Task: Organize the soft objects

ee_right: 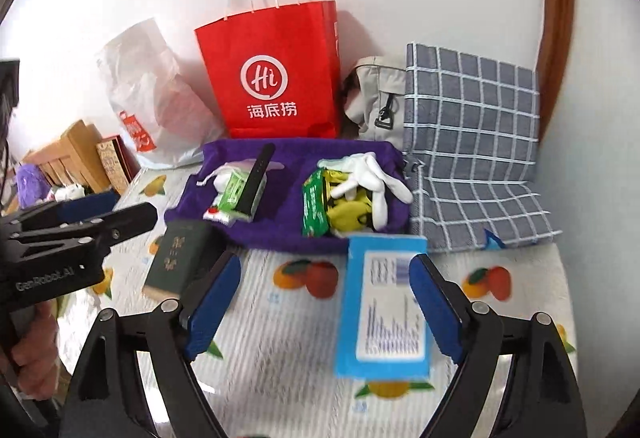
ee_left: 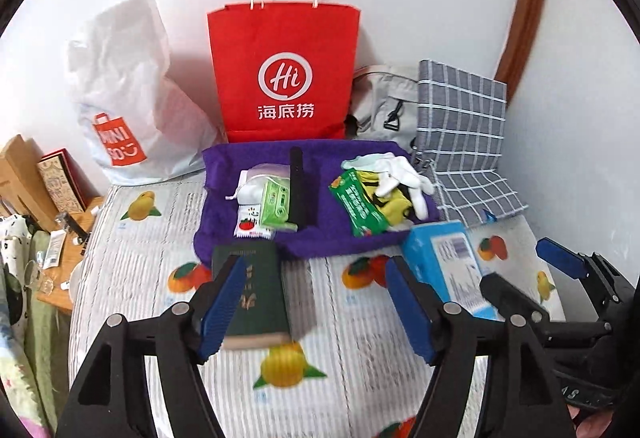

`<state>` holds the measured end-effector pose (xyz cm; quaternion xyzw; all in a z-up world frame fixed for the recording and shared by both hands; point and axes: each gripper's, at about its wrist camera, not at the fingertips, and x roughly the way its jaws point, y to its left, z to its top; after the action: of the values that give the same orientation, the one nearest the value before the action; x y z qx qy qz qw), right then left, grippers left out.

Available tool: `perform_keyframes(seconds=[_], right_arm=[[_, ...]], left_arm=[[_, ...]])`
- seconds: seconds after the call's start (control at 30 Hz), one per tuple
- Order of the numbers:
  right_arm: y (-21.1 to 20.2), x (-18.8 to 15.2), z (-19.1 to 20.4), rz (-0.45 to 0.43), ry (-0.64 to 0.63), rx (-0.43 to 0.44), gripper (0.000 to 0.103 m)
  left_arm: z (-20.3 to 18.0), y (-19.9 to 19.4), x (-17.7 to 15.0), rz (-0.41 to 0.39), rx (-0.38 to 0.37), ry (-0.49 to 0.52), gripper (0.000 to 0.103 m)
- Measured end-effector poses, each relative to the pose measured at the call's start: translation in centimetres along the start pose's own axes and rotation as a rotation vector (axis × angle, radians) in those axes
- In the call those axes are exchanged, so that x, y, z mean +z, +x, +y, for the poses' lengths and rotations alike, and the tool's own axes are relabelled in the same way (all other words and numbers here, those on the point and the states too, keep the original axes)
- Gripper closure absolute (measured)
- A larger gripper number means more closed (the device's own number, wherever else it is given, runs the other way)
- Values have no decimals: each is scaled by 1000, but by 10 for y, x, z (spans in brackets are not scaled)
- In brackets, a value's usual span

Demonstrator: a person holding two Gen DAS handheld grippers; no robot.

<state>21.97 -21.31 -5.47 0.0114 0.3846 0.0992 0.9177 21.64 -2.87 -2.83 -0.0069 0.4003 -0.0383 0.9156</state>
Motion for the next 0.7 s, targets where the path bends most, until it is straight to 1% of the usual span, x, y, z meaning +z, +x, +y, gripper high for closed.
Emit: perform_keyframes(seconds=[0.07,0.13,0.23,0.33,0.47,0.57,0.63,0.7], right_arm=[[-17,-12,4,-15,-8,-11,5],[-32,-24,7,-28,-14,-22,1],[-51,-39,10,-35,-21,-55,0],[-68,-52,8,-33,1,-62,0],[-90,-70,7,-42,39,-46,0],[-106,-84,9,-48,42,-60,0],[-115,-93,10,-48,47,-72,0],[-123,-99,10,-53,53,-84,0]], left_arm=[[-3,-17,-11,-23,5,-10,25],[-7,-31,-23,-35,8,-18,24],[-13,-48,-40,-44,7,-13,24],[-17,-63,-53,-54,13,-20,21],[-18,-86,-74,-81,65,-18,13],[-17,-101,-91,-93,99,-25,13],[-16,-108,-101,-95,95,-35,13],[-16,-115,-109,-93,69,-43,13]])
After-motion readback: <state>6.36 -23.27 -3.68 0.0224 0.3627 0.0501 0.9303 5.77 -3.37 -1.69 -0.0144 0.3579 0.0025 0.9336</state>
